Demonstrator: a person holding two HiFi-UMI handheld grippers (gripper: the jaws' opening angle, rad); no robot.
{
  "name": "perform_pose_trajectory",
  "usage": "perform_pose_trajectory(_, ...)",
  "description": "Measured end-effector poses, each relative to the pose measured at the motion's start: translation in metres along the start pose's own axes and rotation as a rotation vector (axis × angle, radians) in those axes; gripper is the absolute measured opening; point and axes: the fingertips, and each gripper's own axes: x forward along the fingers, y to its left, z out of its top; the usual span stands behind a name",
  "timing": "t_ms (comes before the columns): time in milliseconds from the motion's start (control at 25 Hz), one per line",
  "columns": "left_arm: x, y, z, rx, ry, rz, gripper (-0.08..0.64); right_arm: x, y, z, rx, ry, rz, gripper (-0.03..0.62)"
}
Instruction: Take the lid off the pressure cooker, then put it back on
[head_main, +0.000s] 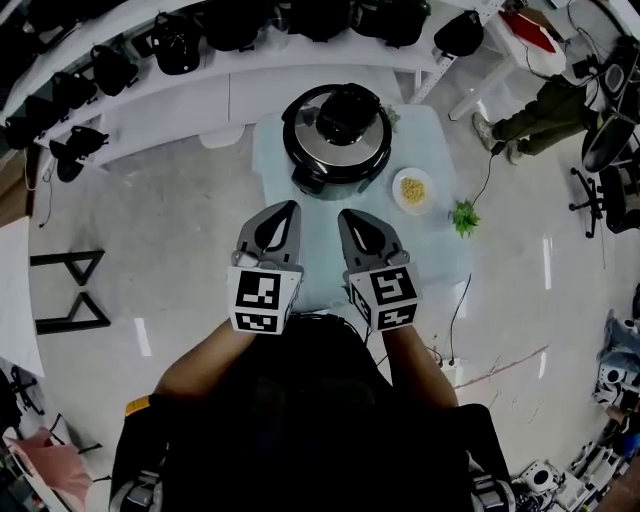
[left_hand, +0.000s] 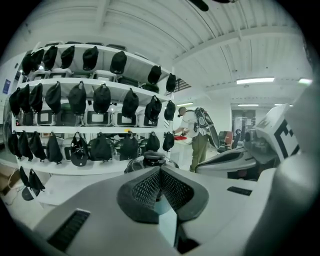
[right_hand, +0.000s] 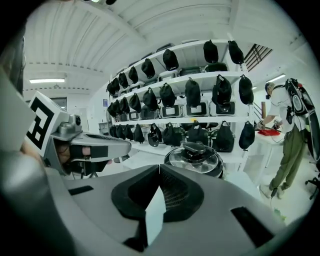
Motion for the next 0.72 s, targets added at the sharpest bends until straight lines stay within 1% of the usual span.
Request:
perform_pose_trajectory(240, -0.038, -0.04, -0.009, -0.011, 0.003, 0.017, 0.005, -0.048, 0.013, -0.004, -0.009, -0.039, 0.022, 0.02)
perform_pose_trajectory(400, -0.062, -0.061, -0.014, -0.003, 0.01, 0.027, 0.005, -0.079, 0.019, -0.007, -0.006, -0.058, 0.023, 0.02)
perform_pose_trajectory(720, -0.095, -0.082, -0.02, 0.02, 0.006, 0.017, 0.005, -0.115, 0.032, -0.017, 0.016, -0.073, 0.001, 0.02)
